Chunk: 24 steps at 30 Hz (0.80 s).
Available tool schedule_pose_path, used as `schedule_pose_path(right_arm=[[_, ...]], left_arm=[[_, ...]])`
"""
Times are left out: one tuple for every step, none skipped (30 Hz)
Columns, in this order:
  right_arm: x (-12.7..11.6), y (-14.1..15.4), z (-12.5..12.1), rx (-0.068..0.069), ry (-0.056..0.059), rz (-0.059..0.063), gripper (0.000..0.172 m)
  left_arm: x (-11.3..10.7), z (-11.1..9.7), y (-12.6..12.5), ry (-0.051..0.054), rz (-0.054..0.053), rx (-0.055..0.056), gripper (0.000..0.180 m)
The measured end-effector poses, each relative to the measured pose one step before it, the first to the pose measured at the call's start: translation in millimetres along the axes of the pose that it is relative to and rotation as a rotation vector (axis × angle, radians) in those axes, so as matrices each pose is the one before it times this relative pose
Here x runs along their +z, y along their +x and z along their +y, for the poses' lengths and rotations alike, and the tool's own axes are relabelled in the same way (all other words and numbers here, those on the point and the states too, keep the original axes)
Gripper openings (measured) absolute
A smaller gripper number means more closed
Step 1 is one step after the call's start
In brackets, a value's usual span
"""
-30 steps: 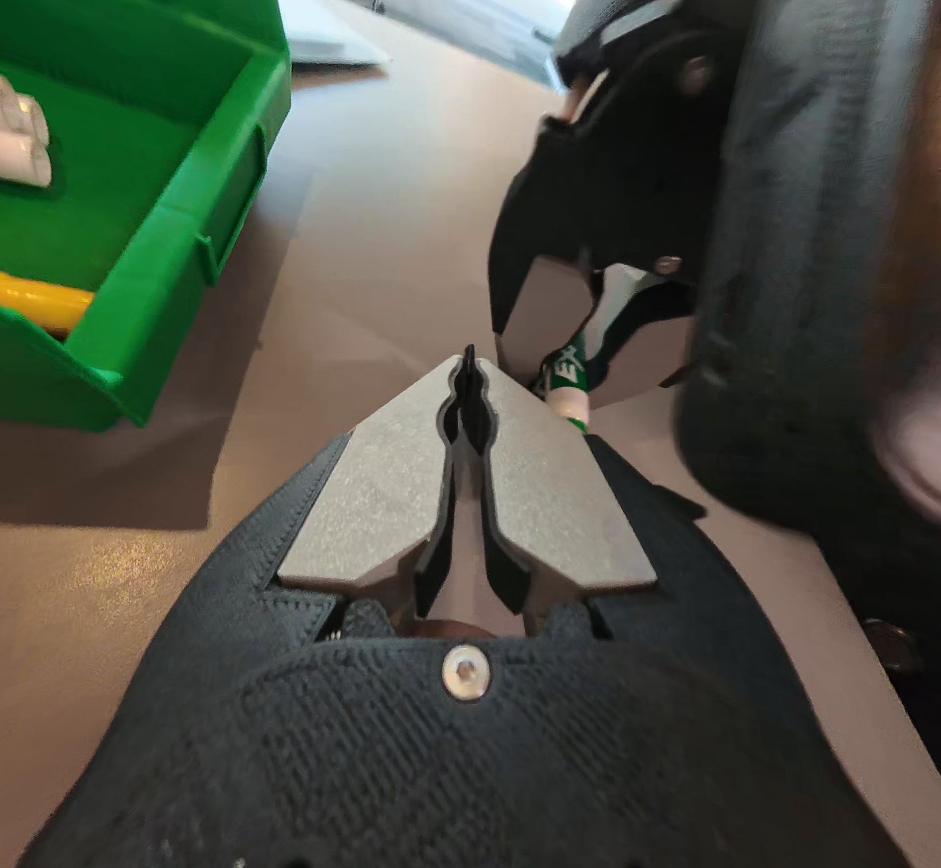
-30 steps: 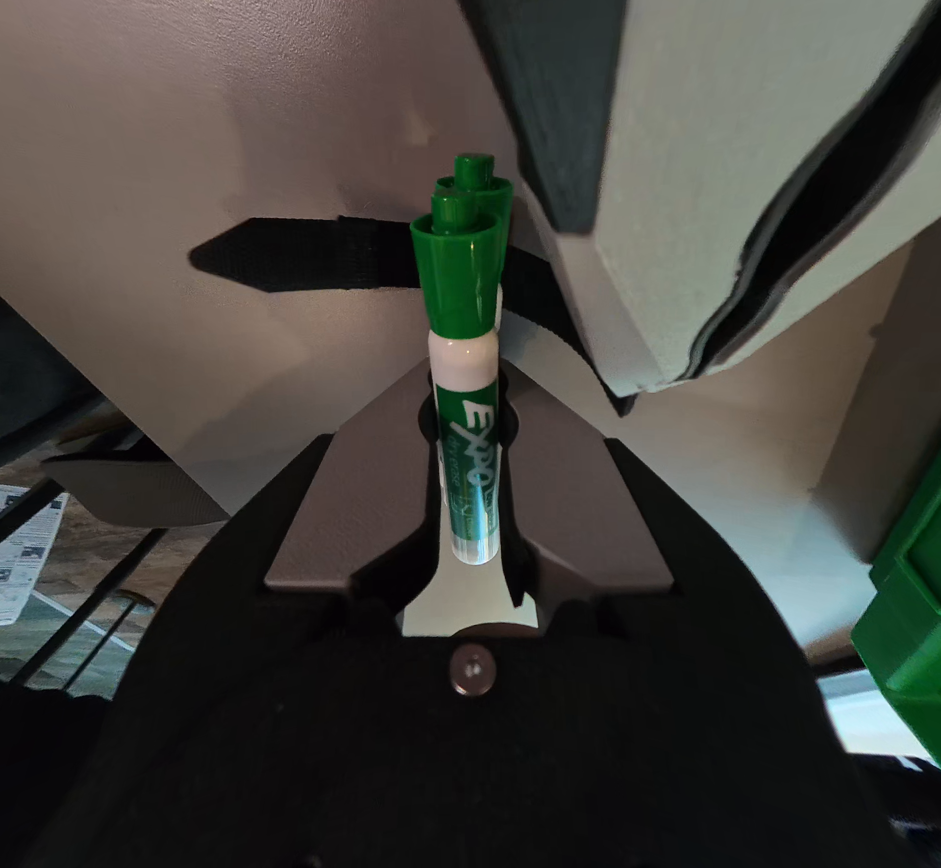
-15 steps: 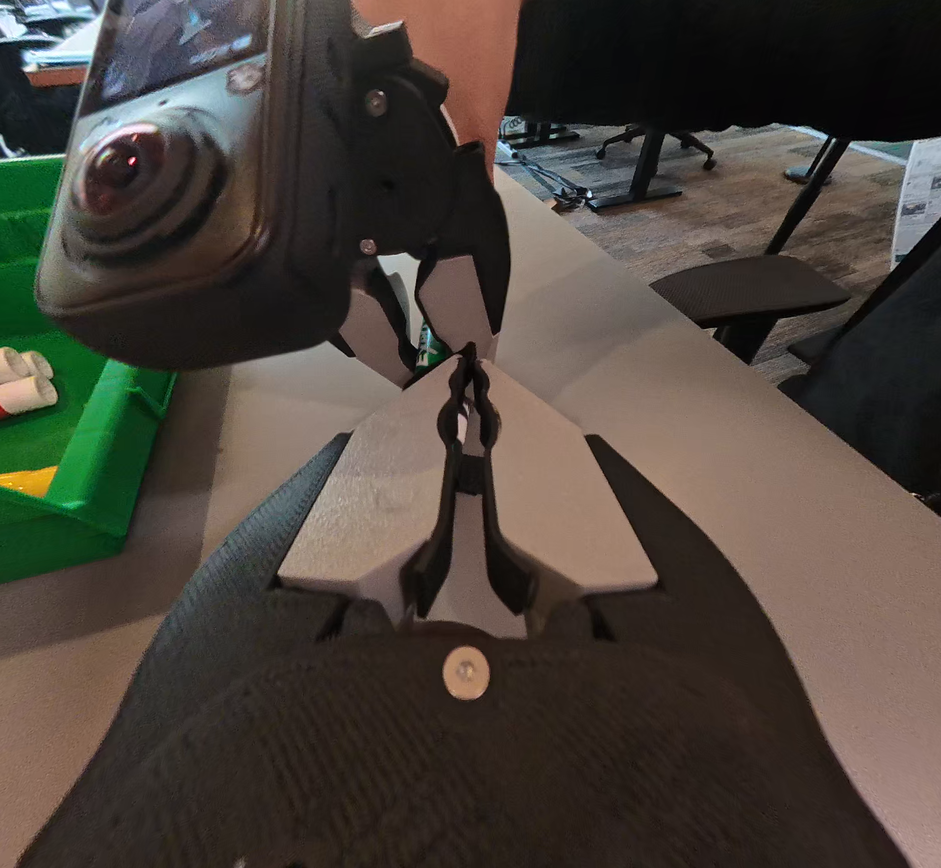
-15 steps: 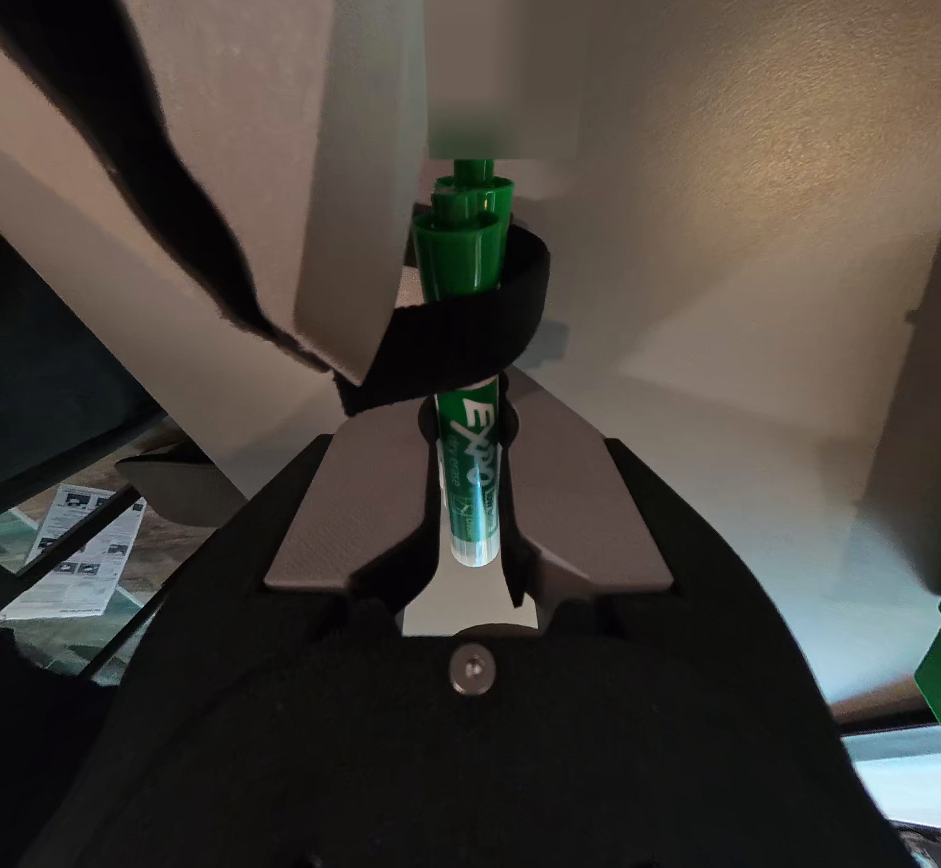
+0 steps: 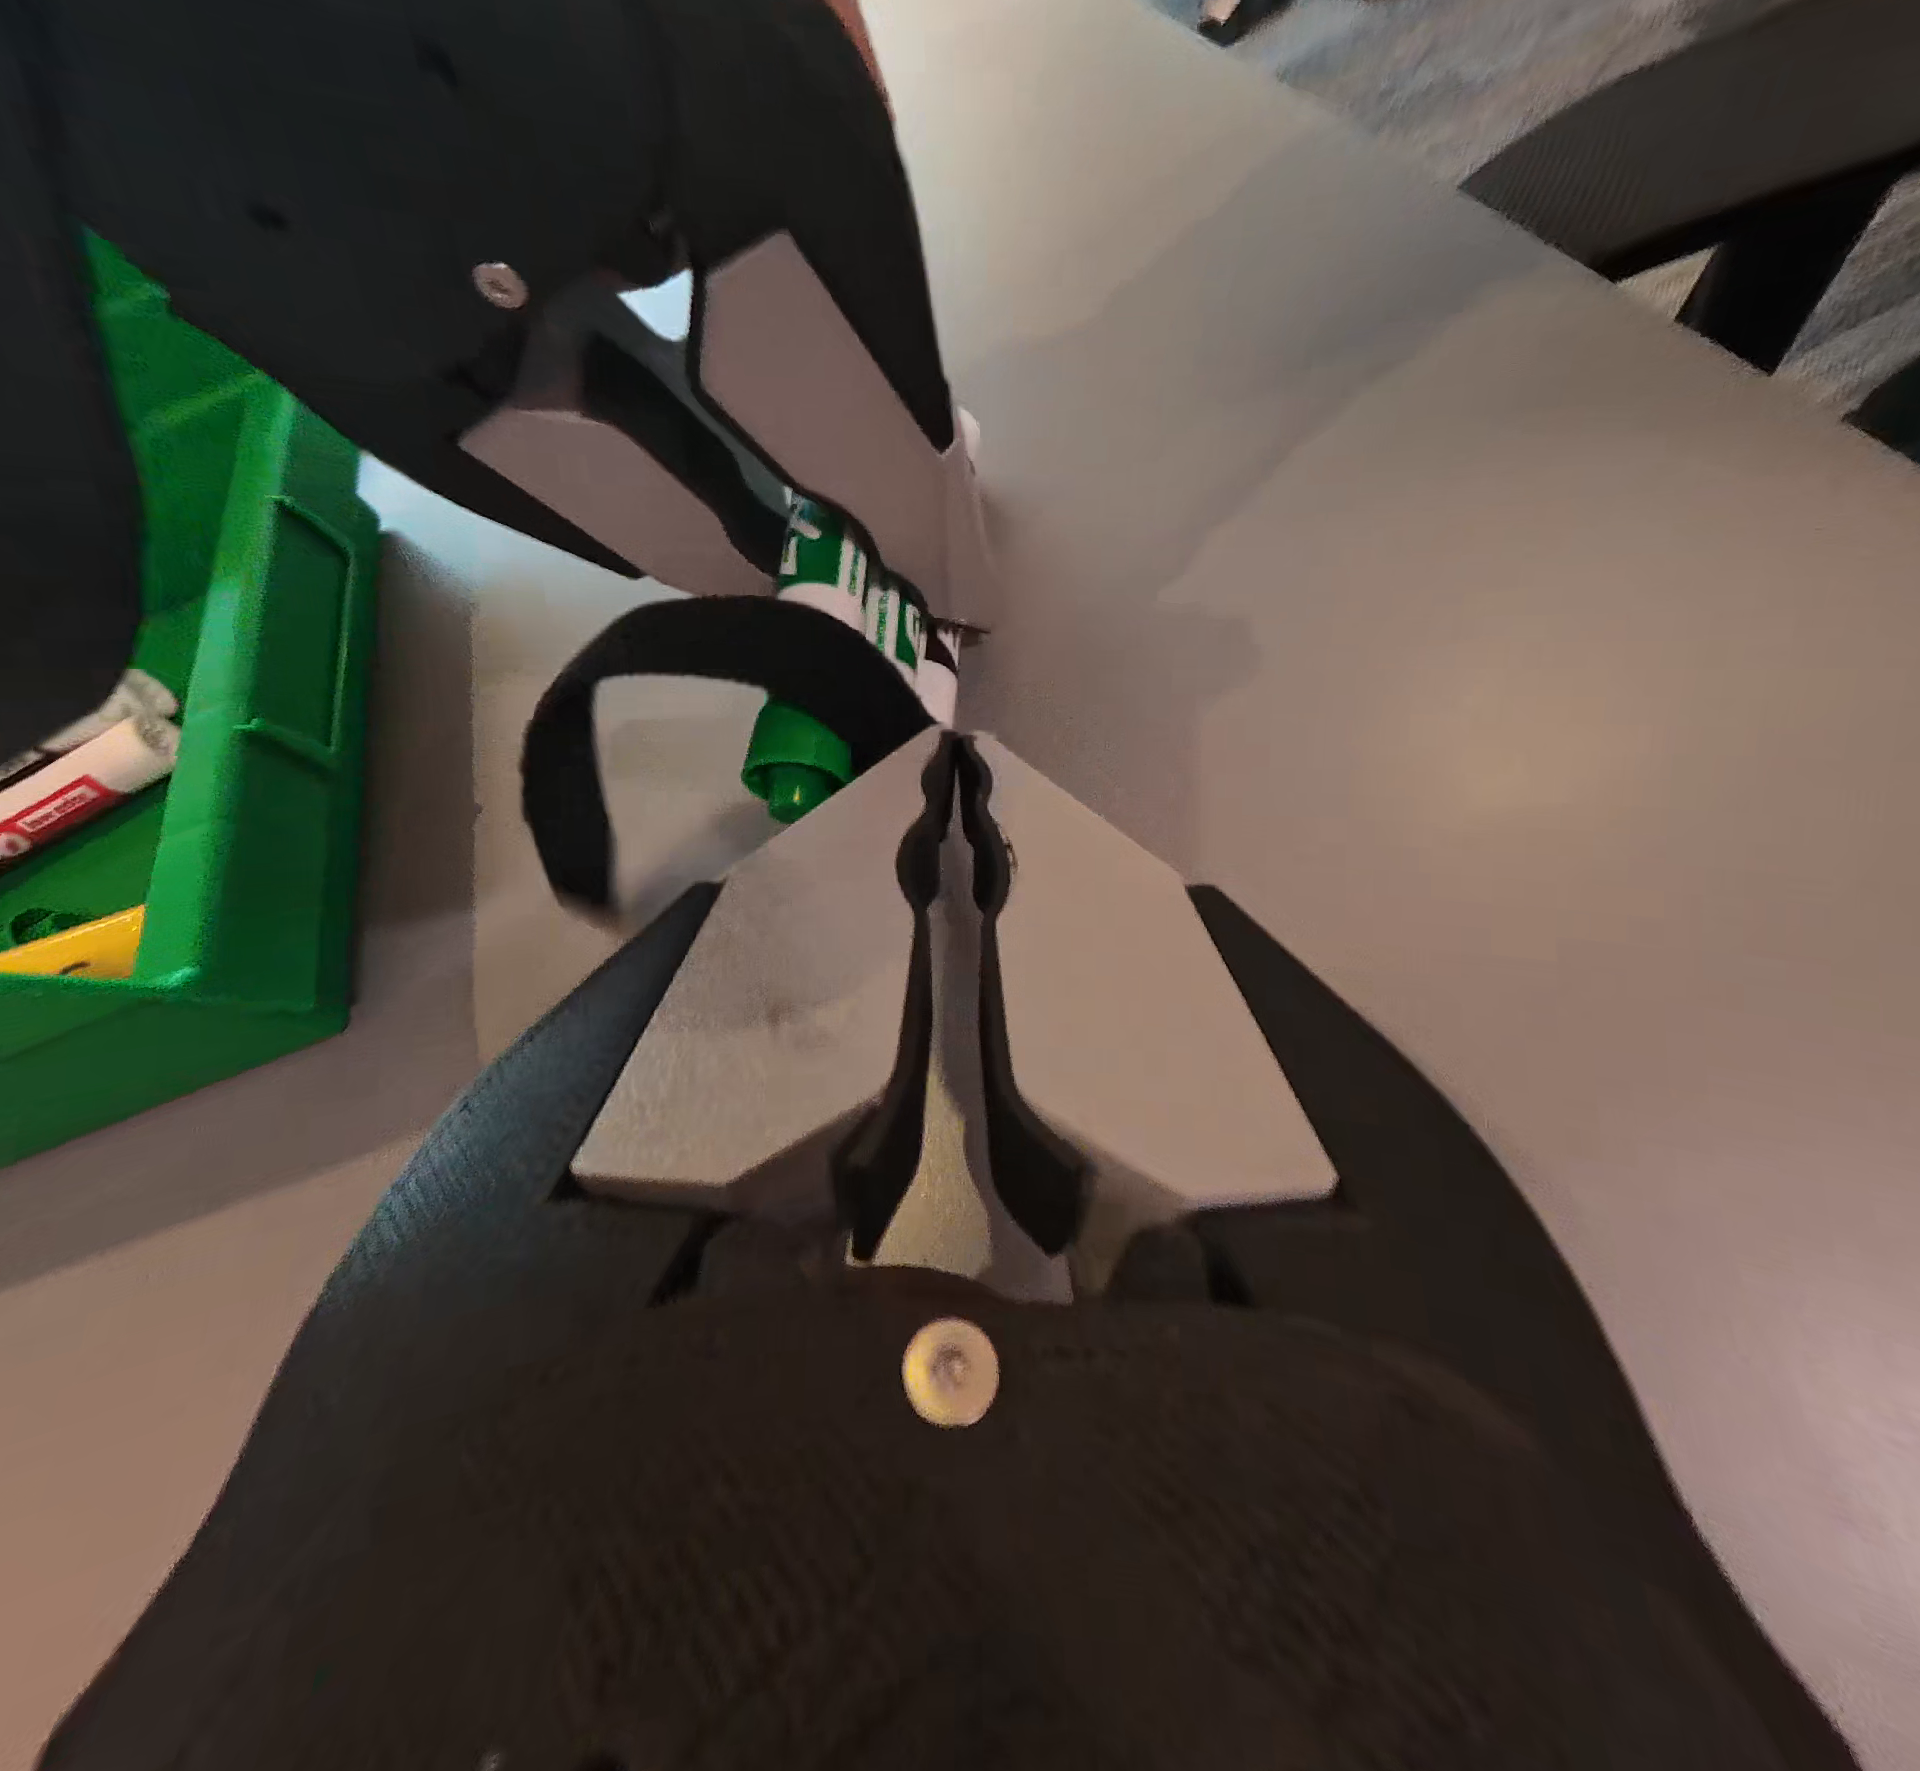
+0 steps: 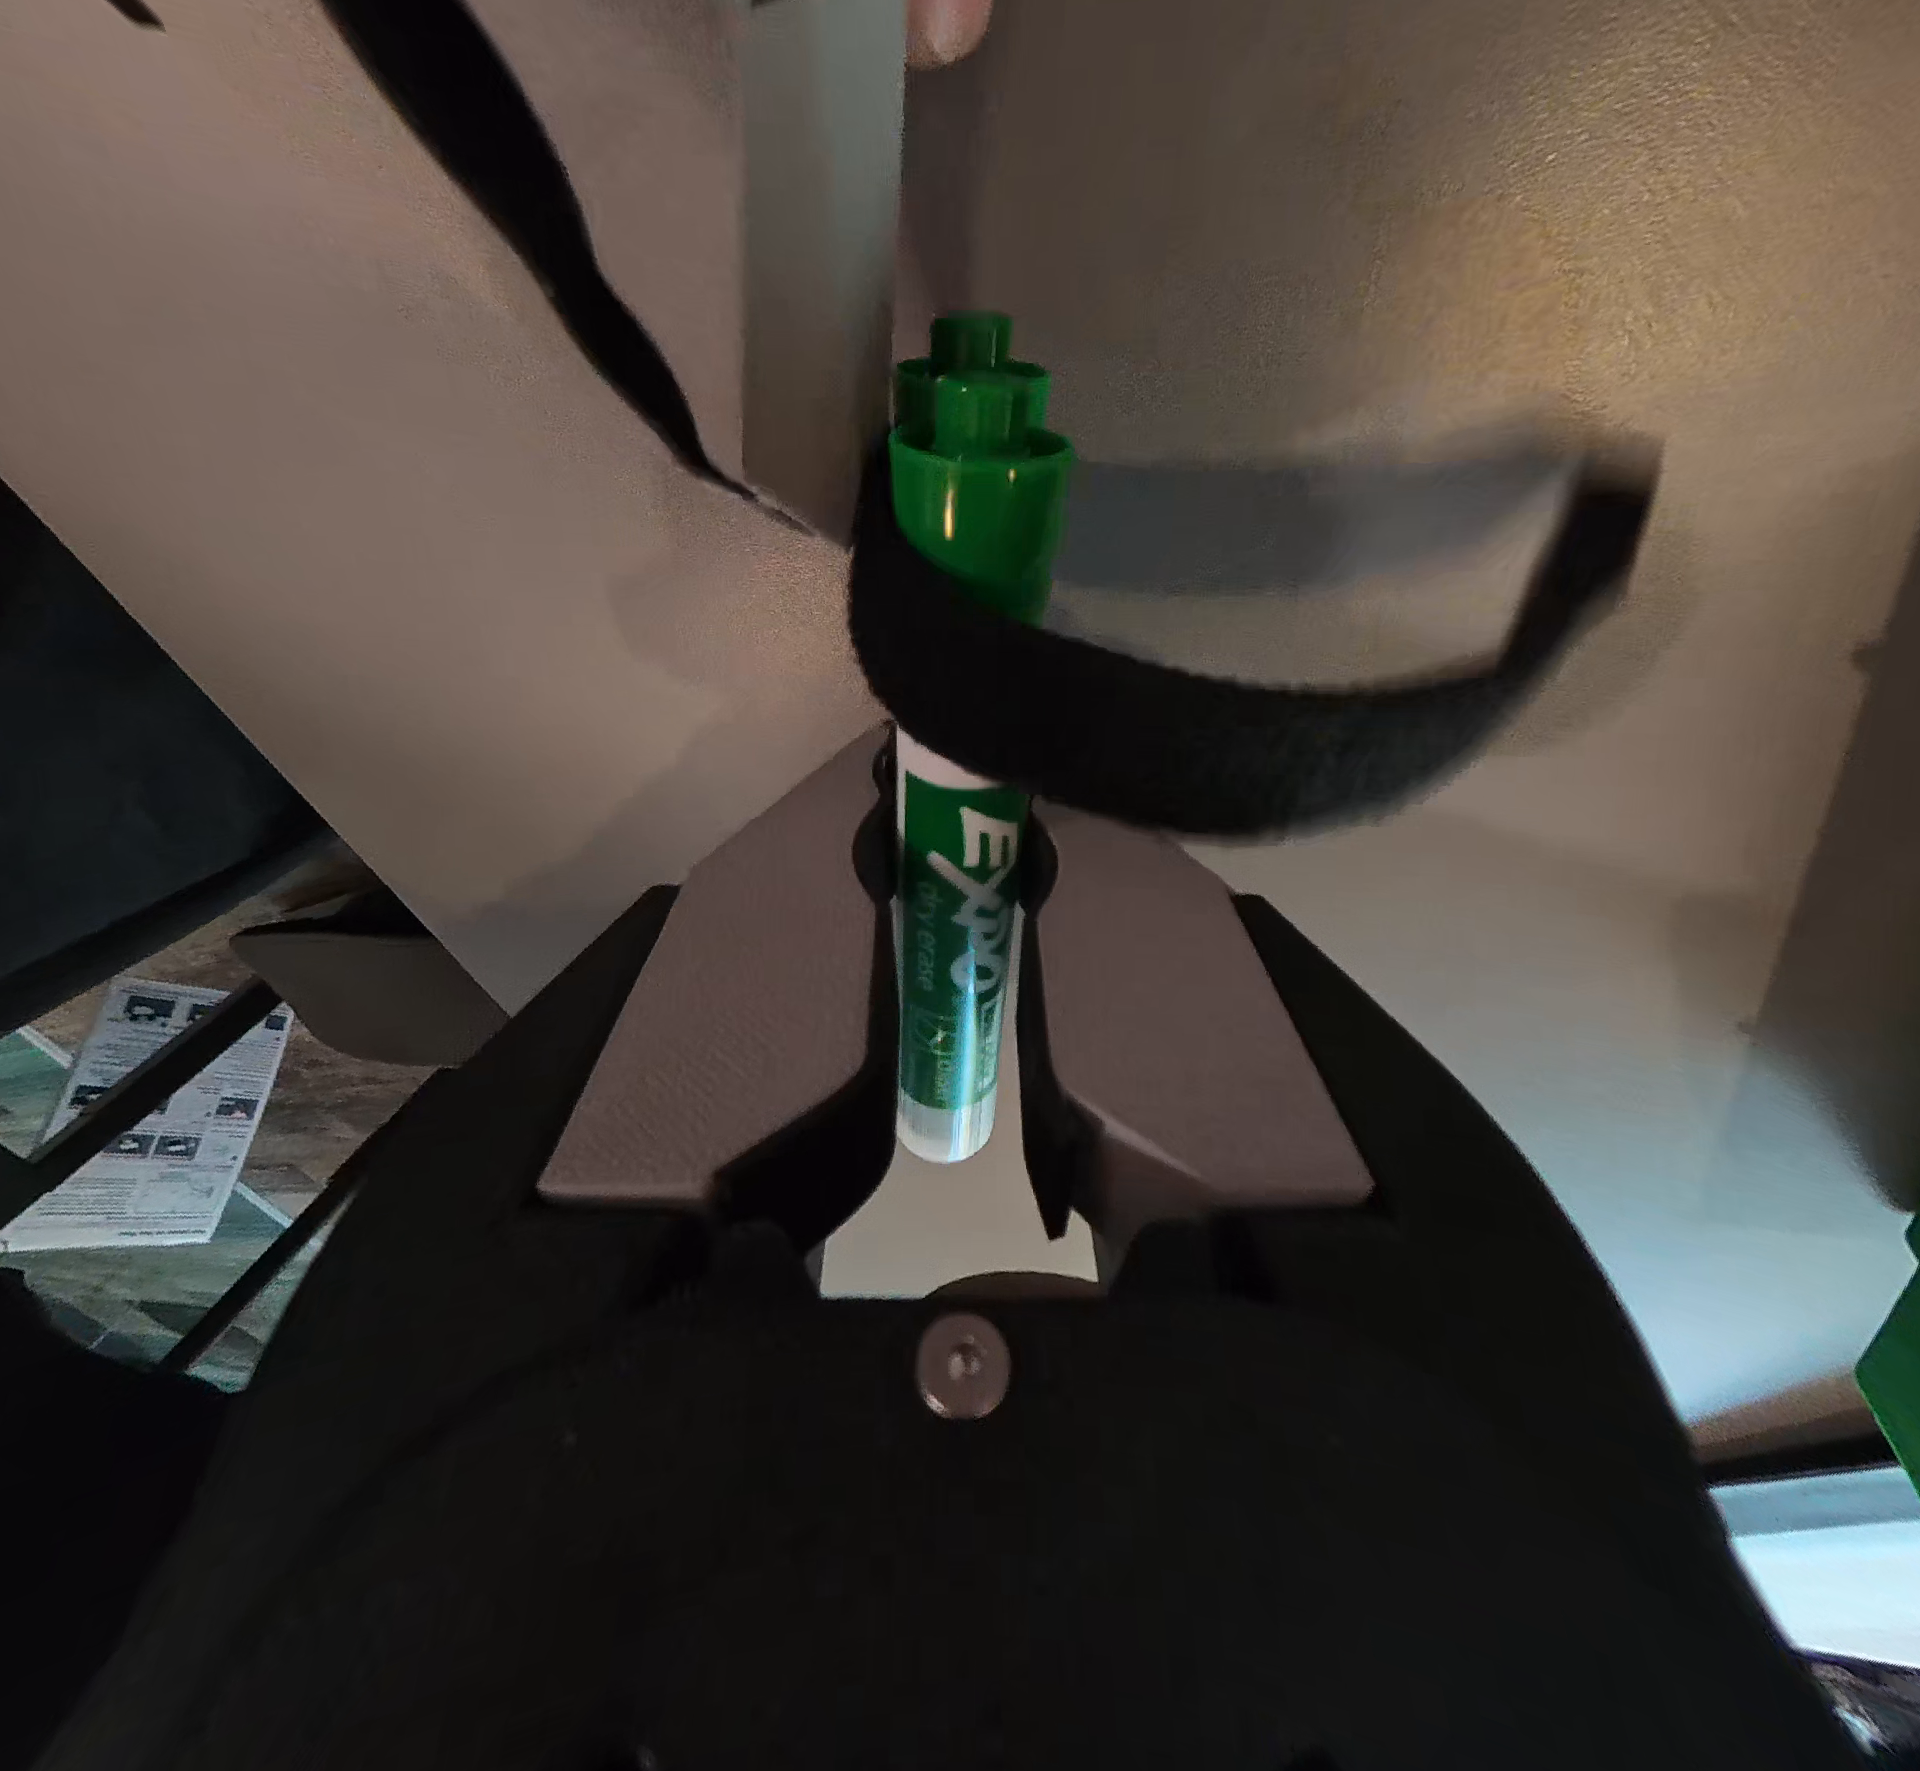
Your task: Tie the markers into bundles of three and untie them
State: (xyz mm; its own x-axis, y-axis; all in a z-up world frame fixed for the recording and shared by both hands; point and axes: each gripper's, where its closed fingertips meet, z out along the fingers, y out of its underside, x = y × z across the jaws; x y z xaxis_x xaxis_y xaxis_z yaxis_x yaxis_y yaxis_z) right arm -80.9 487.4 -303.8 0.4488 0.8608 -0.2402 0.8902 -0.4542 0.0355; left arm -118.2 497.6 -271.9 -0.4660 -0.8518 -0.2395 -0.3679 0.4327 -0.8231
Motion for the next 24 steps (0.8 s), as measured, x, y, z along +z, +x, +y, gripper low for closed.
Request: schedule_pose_path(right_arm=[[0.05,0.07,0.1,-0.0061,-0.0055,0.0049,0.014],[0.0,-0.03,0.03,-0.0031,-0.0034,0.0027,0.015],[-0.05,0.03,0.05,0.0006,-0.002,0.0003,0.015],[0.05,-0.05,-0.07,0.001,-0.0005,-0.0003,0.015],[-0.05,-0.04,-0.03,0.0017,0.0012,-0.0005,0.015],[-0.03,0.06,-0.09,0.0021,0.0019,-0.0005,0.015],[0.0,-0.05,0.04,0.0003,0.0024,0.0004,0.015],[0.09,-0.01,-0.04,0.0,0.0022,0.0007,0.014],[-0.04,0.03,0.02,-0.0005,0.0018,0.0009,0.015],[0.04,0.02,0.0,-0.0013,0.001,0.0015,0.015],[0.0,0.0,0.02,-0.0052,-0.0001,0.0039,0.015],[0.13,0.1,0.06,-0.0069,-0.0011,0.0071,0.015],[0.13,0.04,0.13,-0.0093,-0.0024,0.0121,0.015],[0.22,0.06,0.11,-0.0116,-0.0029,0.0167,0.015],[0.17,0.04,0.2,-0.0103,-0.0018,0.0181,0.015],[0.24,0.07,0.04,-0.008,-0.0005,0.0169,0.015],[0.15,0.06,0.11,-0.0075,0.0005,0.0157,0.015],[0.18,0.07,0.07,-0.0057,0.0021,0.0145,0.015],[0.23,0.09,-0.07,-0.004,0.0038,0.0137,0.015],[0.16,0.05,0.01,-0.0054,0.0069,0.0144,0.014],[0.17,0.04,0.09,-0.0075,0.0103,0.0141,0.015],[0.1,-0.04,0.06,-0.0008,0.0126,0.0092,0.015],[0.06,-0.11,-0.13,0.0037,0.0134,0.0057,0.015],[0.05,0.03,-0.02,0.003,0.0123,0.0055,0.015]], left_arm=[[1.23,-1.18,0.95,0.0006,-0.0025,0.0045,0.0],[0.77,-1.98,0.94,0.0063,0.0034,-0.0046,0.0],[0.4,-1.3,1.0,0.0045,0.0075,-0.0111,0.0],[0.11,0.15,-0.51,-0.002,-0.0013,-0.0091,0.0],[-0.14,1.49,-1.79,-0.0078,-0.0102,-0.0041,0.0],[-0.6,0.68,0.21,-0.0012,0.0006,0.0009,0.0],[-0.92,-0.71,0.1,0.0059,-0.0016,0.0011,0.001],[-0.96,-1.19,-0.06,0.0072,-0.003,0.0007,0.004],[-1.21,-1.68,1.09,0.0088,0.0036,-0.0026,0.008],[-1.44,-2.29,2.16,0.0102,0.0106,-0.0047,0.013],[-1.72,-2.83,2.26,0.012,0.0099,-0.0052,0.02],[-1.98,-3.21,2.68,0.0131,0.0119,-0.0044,0.025],[-2.16,-3.21,2.91,0.0137,0.0132,-0.0023,0.028],[-2.1,-3.24,1.37,0.0128,0.0044,-0.0002,0.029],[-2.2,-2.86,-1.36,0.0099,-0.0121,0.0022,0.029],[-2.14,-2.78,-2.31,0.01,-0.0171,0.0024,0.03],[-2.06,-3.38,-1.79,0.0136,-0.0118,0.0005,0.03],[-1.81,-3.83,-2.01,0.0179,-0.0133,-0.0034,0.03],[-1.26,-3.43,-3.07,0.0164,-0.0199,-0.0059,0.031],[-0.48,-2.24,-3.67,0.0095,-0.0237,-0.0057,0.033],[0.45,-1.01,-3.81,0.0039,-0.026,-0.0077,0.038],[1.22,-0.03,-4.31,-0.001,-0.0295,-0.0108,0.043],[1.83,0.77,-5.25,-0.0058,-0.0361,-0.0131,0.05],[2.33,0.75,-3.67,-0.0055,-0.0286,-0.0127,0.056]])
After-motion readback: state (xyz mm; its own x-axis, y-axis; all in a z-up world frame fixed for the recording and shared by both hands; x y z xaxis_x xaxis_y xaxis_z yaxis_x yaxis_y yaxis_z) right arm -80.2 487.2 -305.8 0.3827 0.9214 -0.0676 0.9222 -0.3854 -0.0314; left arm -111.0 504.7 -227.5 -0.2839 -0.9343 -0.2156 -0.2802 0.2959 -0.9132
